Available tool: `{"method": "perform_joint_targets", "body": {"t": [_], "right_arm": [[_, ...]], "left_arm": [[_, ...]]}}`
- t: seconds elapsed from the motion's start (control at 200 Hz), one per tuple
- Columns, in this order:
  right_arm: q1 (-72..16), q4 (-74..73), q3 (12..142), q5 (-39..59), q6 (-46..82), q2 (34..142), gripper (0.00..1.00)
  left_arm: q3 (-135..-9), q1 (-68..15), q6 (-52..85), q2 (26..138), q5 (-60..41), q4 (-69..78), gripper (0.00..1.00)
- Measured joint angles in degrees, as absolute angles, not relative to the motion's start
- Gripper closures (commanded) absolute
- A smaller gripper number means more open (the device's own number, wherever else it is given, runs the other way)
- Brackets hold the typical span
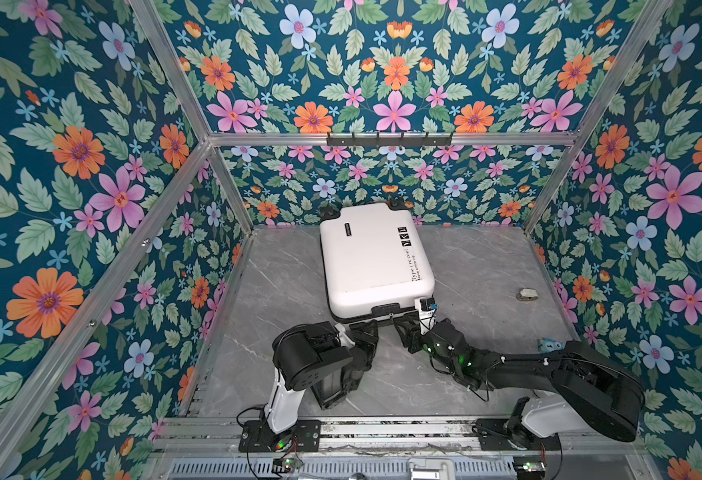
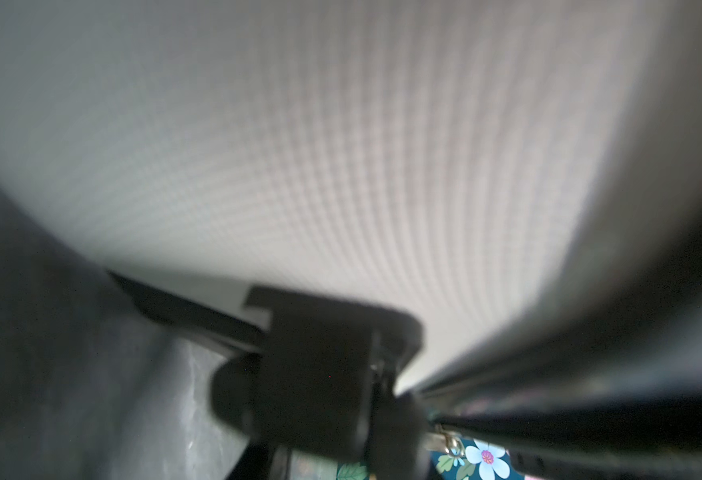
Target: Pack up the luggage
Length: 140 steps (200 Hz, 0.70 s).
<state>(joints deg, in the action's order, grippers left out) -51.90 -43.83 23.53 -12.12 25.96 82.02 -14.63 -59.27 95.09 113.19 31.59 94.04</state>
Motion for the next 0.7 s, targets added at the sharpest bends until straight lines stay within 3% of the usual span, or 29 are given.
{"method": "perform_joint_targets", "body": {"t": [0.245, 0.7], "right_arm": [[-51.90, -47.92, 24.29, -11.86, 24.91, 85.76, 0.58], [-51.72, -54.65, 26.06, -12.60, 25.02, 92.97, 0.68]], "left_arm": [[-15.05, -59.22, 95.48, 113.73, 31.55, 94.94, 0.76], [-15.42, -59.22, 96.03, 114.28, 31.11, 95.20, 0.79]]}}
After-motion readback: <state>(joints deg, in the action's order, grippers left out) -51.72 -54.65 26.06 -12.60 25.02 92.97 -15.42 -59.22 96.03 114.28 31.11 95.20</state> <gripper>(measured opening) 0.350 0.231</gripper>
